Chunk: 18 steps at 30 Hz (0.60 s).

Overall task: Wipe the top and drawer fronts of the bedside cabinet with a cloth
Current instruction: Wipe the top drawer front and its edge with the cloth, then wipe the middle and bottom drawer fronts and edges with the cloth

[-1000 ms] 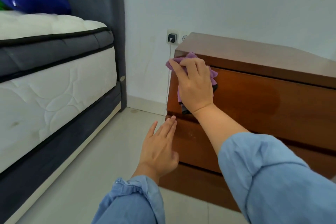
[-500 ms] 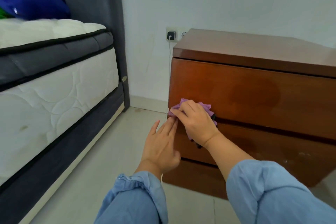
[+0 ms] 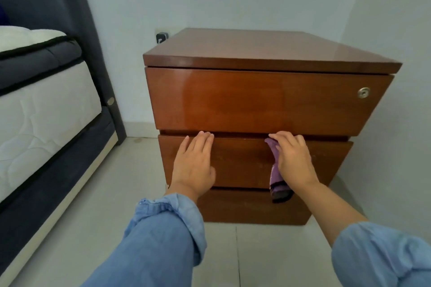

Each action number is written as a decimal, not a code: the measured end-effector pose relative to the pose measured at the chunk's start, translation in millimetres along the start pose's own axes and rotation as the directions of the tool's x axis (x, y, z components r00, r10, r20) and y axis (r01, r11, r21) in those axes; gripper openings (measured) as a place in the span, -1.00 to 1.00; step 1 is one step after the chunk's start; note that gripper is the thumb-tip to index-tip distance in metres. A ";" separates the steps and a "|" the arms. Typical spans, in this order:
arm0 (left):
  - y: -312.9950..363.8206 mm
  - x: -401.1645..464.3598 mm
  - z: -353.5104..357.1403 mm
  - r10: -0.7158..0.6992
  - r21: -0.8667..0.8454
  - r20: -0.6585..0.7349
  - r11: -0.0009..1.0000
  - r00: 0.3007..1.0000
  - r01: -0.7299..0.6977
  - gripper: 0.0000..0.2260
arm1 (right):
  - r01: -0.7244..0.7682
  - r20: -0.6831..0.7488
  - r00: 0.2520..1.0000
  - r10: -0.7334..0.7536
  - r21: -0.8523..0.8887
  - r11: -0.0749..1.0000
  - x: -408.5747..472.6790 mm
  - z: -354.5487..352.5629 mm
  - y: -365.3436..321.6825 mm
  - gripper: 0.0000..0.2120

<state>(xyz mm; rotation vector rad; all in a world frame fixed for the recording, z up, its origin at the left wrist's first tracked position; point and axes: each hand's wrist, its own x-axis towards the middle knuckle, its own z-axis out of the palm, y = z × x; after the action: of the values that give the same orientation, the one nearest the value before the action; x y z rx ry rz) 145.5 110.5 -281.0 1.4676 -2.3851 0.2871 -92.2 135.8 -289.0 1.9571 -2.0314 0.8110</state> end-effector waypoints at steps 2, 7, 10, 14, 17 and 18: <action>11.1 6.0 1.6 -0.012 -0.011 0.006 1.000 1.000 0.012 -0.36 | -0.048 0.021 0.999 0.047 0.005 0.999 -3.4 -1.4 12.9 -0.53; 27.1 17.3 9.5 -0.058 -0.017 0.056 0.998 0.997 0.059 -0.35 | -0.142 0.105 0.984 0.140 0.007 0.990 -2.9 1.3 21.1 -0.48; 32.8 25.3 11.4 -0.124 -0.049 0.071 0.991 0.990 0.127 -0.33 | -0.136 0.154 0.978 0.139 -0.033 0.990 -0.6 1.7 19.8 -0.41; 33.9 33.1 8.7 -0.148 -0.029 0.083 0.988 0.985 0.151 -0.35 | -0.156 0.150 0.974 0.168 -0.088 0.984 2.8 0.8 12.4 -0.42; 33.0 37.3 4.1 -0.140 0.011 0.063 0.990 0.988 0.140 -0.39 | -0.154 0.146 0.975 0.168 -0.104 0.983 5.6 -3.5 10.9 -0.47; 32.7 39.0 2.3 -0.138 0.026 0.065 0.990 0.988 0.136 -0.40 | -0.151 0.150 0.975 0.167 -0.108 0.983 6.7 -5.7 10.9 -0.48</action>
<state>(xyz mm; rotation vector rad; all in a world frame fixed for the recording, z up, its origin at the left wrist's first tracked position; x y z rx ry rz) 99.6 92.2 -268.5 1.6661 -2.3242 0.2346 -104.7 132.7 -283.5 1.8797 -2.2972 0.5928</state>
